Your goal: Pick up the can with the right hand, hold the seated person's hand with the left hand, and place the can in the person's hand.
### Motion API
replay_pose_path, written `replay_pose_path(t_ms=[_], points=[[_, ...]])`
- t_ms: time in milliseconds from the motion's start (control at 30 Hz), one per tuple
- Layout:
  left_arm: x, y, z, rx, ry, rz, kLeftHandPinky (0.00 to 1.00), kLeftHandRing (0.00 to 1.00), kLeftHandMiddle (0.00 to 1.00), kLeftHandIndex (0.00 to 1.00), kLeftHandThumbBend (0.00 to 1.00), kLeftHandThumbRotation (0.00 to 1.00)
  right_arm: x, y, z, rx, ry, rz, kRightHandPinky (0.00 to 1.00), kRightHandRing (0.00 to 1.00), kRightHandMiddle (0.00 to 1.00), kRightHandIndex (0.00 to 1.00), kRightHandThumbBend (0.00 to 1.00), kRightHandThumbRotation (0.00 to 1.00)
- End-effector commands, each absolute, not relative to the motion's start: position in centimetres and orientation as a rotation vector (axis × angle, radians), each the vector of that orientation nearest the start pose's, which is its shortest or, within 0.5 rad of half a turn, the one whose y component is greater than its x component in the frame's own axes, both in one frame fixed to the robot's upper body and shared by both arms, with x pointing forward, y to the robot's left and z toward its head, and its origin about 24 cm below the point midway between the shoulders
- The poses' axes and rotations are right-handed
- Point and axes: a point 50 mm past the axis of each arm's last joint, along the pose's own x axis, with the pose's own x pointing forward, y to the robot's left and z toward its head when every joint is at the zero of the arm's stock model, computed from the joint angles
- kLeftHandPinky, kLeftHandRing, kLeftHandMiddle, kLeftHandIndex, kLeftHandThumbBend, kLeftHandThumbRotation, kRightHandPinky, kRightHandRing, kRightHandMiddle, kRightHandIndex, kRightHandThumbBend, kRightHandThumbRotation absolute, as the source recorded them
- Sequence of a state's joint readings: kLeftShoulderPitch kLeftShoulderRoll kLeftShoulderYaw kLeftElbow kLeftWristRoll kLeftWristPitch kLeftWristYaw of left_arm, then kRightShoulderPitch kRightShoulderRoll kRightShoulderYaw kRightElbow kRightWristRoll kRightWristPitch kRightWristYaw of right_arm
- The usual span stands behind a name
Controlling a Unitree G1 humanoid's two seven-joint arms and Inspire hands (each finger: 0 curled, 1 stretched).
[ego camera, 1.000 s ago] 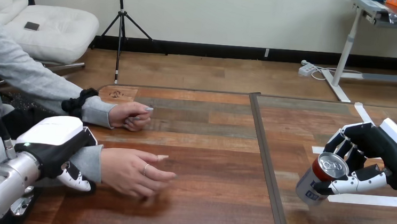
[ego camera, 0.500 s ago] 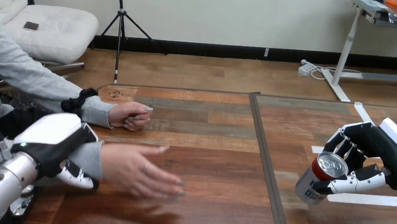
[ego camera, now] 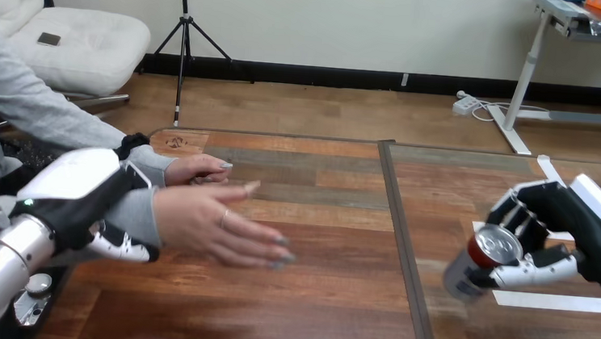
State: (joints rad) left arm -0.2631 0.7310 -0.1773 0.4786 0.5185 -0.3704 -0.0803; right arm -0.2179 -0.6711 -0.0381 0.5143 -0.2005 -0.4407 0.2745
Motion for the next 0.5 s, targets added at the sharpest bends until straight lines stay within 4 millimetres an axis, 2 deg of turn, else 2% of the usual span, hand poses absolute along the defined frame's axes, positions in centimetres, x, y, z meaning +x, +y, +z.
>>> replay_pose_path(t_ms=[0,467], points=[[30.4,25.2,11.4,1.208,-0.259,-0.222,0.11,0.16,0.22,0.24,0.63,0.0,30.4,-27.3,10.9,-0.843,-0.188,0.213,0.28,0.32,0.37,0.42,0.83,0.0],[30.4,24.6,11.8,1.176,-0.305,-0.22,0.11,0.16,0.22,0.25,0.61,0.0,31.3,-26.0,11.1,-0.827,-0.213,0.231,0.29,0.33,0.38,0.41,0.82,0.0]])
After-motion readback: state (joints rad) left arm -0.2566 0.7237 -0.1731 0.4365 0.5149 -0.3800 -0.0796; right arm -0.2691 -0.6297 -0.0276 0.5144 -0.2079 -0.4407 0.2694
